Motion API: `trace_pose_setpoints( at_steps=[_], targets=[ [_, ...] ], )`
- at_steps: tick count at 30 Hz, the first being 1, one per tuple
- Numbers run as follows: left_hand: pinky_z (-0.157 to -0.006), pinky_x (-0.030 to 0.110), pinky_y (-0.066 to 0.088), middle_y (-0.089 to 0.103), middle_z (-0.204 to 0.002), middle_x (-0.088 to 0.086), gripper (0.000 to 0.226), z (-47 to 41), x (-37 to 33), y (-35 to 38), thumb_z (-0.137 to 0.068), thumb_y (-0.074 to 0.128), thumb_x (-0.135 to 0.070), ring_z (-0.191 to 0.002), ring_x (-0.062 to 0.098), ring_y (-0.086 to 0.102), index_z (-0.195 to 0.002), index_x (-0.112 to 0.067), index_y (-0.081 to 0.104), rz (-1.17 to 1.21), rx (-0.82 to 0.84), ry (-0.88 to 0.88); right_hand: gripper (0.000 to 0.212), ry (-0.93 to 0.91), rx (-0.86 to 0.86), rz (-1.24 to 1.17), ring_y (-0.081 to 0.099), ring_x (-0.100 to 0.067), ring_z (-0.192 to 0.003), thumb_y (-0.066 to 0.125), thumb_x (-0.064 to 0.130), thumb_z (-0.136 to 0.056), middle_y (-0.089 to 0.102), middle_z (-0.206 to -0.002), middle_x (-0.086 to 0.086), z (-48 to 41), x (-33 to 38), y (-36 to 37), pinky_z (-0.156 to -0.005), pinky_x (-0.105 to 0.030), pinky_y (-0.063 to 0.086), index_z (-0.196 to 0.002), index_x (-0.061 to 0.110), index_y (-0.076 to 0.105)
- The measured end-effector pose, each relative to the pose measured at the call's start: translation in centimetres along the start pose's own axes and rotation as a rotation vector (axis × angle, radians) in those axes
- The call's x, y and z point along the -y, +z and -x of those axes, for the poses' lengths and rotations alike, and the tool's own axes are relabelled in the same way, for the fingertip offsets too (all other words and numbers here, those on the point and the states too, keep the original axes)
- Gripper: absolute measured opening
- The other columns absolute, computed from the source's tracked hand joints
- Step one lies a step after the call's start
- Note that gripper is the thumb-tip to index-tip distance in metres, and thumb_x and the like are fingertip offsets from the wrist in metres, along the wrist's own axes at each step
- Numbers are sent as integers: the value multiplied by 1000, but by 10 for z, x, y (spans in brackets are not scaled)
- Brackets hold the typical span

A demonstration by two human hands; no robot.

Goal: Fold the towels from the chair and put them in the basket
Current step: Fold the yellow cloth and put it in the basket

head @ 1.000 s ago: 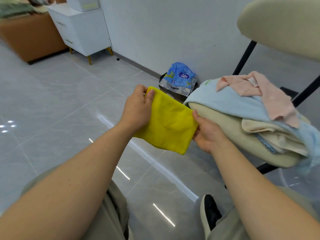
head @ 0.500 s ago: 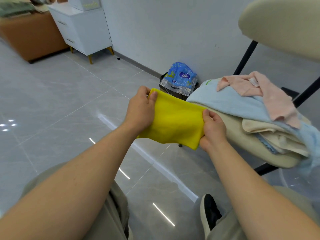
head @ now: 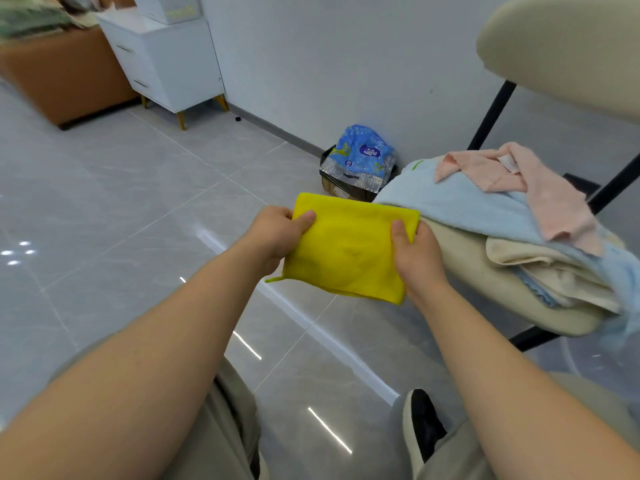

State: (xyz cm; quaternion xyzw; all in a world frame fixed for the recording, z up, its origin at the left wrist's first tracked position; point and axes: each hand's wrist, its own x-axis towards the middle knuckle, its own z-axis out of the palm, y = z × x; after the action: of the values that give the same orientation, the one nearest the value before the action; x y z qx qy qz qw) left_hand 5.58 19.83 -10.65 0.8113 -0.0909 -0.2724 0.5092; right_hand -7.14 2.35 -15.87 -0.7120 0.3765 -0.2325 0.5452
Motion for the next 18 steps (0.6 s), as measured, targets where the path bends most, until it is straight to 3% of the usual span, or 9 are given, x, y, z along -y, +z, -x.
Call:
trace_pose_setpoints(
  at_steps=[3,7,11,13,15,18],
  targets=[
    [-90,46,49,62,-116,12,37,-1,-2,4,-101,52,-43,-104,31,58,-115,-10,60,-95,-97,106,26,-155,-44,122,55,-19,-95,47,40,-104,62,-104,1,5,7,-3,-78,-30,37,-110,16,53],
    [-78,34,35,51,-104,2,39,6,-6,11,-104,44,-42,-93,21,48,-124,-11,52,-275,-216,267,30,-176,-84,160,54,-23,-88,47,42,-104,57,-86,5,0,12,-9,-73,-31,34,-103,13,51],
    [-77,32,34,53,-103,1,38,5,-5,16,-103,47,-44,-92,21,49,-121,-11,54,-313,-243,312,39,-10,-29,48,63,-25,-95,55,53,-97,67,-99,-3,-9,14,-17,-84,-43,53,-103,15,63],
    [-79,35,40,59,-107,6,43,4,-5,14,-100,52,-47,-96,24,55,-119,-9,59,-256,-198,223,40,258,128,-127,68,-28,-91,64,52,-93,71,-106,-10,-9,17,-22,-78,-46,58,-108,15,66],
    [-88,41,50,65,-113,11,57,2,-4,12,-89,66,-54,-103,30,62,-119,-6,62,-80,-57,29,37,470,251,-261,69,-27,-80,70,41,-91,72,-100,-13,-8,20,-26,-67,-40,57,-112,10,65],
    [-104,55,47,63,-131,15,119,-2,6,12,-39,89,-64,-116,36,62,-137,-7,53,122,143,-241,30,562,258,-354,69,-27,-74,66,32,-96,72,-99,-14,-10,18,-27,-61,-38,57,-116,10,62]
  ],
)
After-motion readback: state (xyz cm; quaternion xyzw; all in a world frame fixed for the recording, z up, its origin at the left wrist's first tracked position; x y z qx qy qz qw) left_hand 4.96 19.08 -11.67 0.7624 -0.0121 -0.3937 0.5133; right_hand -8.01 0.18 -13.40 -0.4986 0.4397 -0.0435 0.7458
